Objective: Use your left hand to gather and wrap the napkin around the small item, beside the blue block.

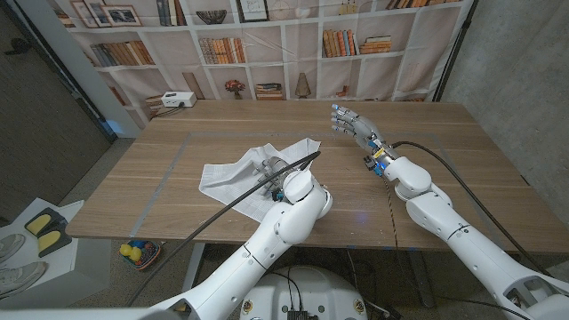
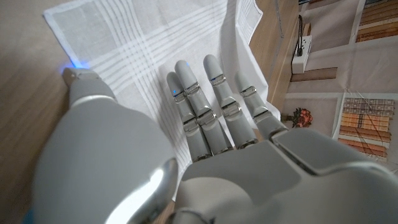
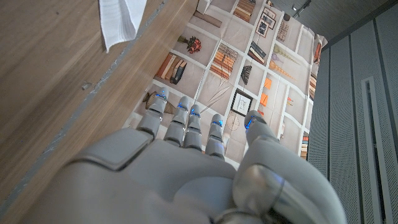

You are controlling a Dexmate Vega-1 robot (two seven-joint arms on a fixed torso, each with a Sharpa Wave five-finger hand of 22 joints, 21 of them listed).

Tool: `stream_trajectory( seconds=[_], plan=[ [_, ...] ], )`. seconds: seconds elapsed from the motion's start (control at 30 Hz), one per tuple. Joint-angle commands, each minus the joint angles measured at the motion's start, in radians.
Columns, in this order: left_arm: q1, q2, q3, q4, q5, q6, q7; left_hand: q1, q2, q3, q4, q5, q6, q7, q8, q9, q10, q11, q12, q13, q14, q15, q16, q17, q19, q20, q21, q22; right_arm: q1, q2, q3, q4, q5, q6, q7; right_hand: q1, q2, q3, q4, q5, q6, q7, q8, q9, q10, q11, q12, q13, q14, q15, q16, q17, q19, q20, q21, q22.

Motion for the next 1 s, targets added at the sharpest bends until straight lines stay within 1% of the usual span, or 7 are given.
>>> stream_trajectory(
  seconds=[0.03,0.3,0.37,0.43,0.5,0.73,1.0],
  plan=[
    [-0.040,0.119,0.094,0.091,-0.077,0.136,0.012,0.386,0.377,0.211,-0.202,0.132,0.011,0.010,0.011,0.006,0.000,0.003,0.015,0.024,0.012,-0.118,0.012,0.020,0.025,0.010,0.025,0.006,0.005,-0.006,-0.005,-0.021,-0.005,-0.030,-0.008,0.008,-0.006,0.005,-0.004,0.001,0.006,0.002,0.005,0.005,0.008,-0.004,0.000,0.002,0.006,-0.001,0.004,0.002,0.008,0.005,0.007,0.005],
    [-0.040,0.165,0.139,0.068,0.050,0.291,0.088,0.386,0.395,0.193,-0.169,0.110,-0.118,-0.039,-0.037,0.015,-0.128,-0.002,0.031,0.105,-0.012,-0.117,-0.015,0.071,0.033,0.005,0.104,0.016,0.020,-0.007,-0.012,-0.021,-0.012,-0.045,-0.004,0.009,-0.006,0.006,-0.005,0.001,0.007,0.003,0.005,0.005,0.010,-0.004,0.000,0.002,0.007,0.000,0.004,0.002,0.007,0.004,0.006,0.005],
    [-0.036,0.147,0.125,0.074,0.123,0.345,0.084,0.194,0.357,0.122,-0.083,0.103,-0.254,-0.064,-0.111,-0.007,-0.288,-0.004,-0.035,0.076,-0.153,-0.093,-0.125,0.047,-0.034,0.024,0.095,-0.009,0.024,-0.009,-0.015,-0.022,-0.016,-0.049,-0.003,0.009,-0.006,0.005,-0.005,0.001,0.008,0.003,0.005,0.005,0.011,-0.004,0.001,0.002,0.007,-0.001,0.004,0.002,0.007,0.004,0.006,0.005],
    [-0.027,0.136,0.096,0.039,0.146,0.369,0.078,-0.054,0.297,0.011,0.025,0.129,-0.550,-0.089,-0.272,-0.054,-0.539,0.073,-0.147,0.017,-0.329,-0.027,-0.224,0.011,-0.103,0.072,0.049,-0.027,0.025,-0.008,-0.014,-0.026,-0.015,-0.058,-0.006,0.009,-0.006,0.005,-0.004,0.001,0.008,0.003,0.006,0.005,0.011,-0.004,0.000,0.002,0.007,-0.001,0.004,0.002,0.007,0.003,0.006,0.005],
    [-0.006,0.116,0.052,-0.014,0.129,0.409,0.093,-0.190,0.302,-0.038,0.096,0.132,-0.623,-0.063,-0.301,-0.069,-0.610,0.110,-0.173,-0.006,-0.373,0.008,-0.229,-0.002,-0.130,0.096,0.014,-0.031,0.029,-0.010,-0.016,-0.025,-0.018,-0.058,-0.003,0.008,-0.006,0.005,-0.004,0.001,0.008,0.003,0.005,0.005,0.011,-0.004,0.000,0.002,0.007,-0.001,0.004,0.002,0.007,0.002,0.006,0.005],
    [0.028,0.081,-0.068,-0.251,-0.083,0.335,0.097,-0.242,0.319,-0.051,0.114,0.126,-0.670,-0.034,-0.301,-0.083,-0.626,0.159,-0.180,-0.021,-0.385,0.054,-0.221,-0.014,-0.124,0.123,-0.003,-0.030,0.037,-0.001,-0.017,-0.020,-0.021,-0.059,-0.012,0.007,-0.005,0.004,-0.003,0.001,0.008,0.003,0.005,0.005,0.011,-0.004,0.000,0.002,0.007,-0.001,0.004,0.002,0.006,0.001,0.006,0.005],
    [0.054,0.078,-0.080,-0.294,-0.095,0.352,0.237,-0.266,0.335,-0.056,0.101,0.129,-0.545,-0.014,-0.256,-0.102,-0.488,0.138,-0.136,-0.048,-0.245,0.014,-0.163,-0.025,-0.023,0.100,0.011,-0.025,0.045,0.002,-0.018,-0.009,-0.021,-0.060,-0.011,0.006,-0.003,0.004,-0.002,0.001,0.008,0.004,0.005,0.005,0.011,-0.001,0.000,0.002,0.005,-0.001,0.003,0.003,0.006,0.001,0.005,0.005]
  ],
)
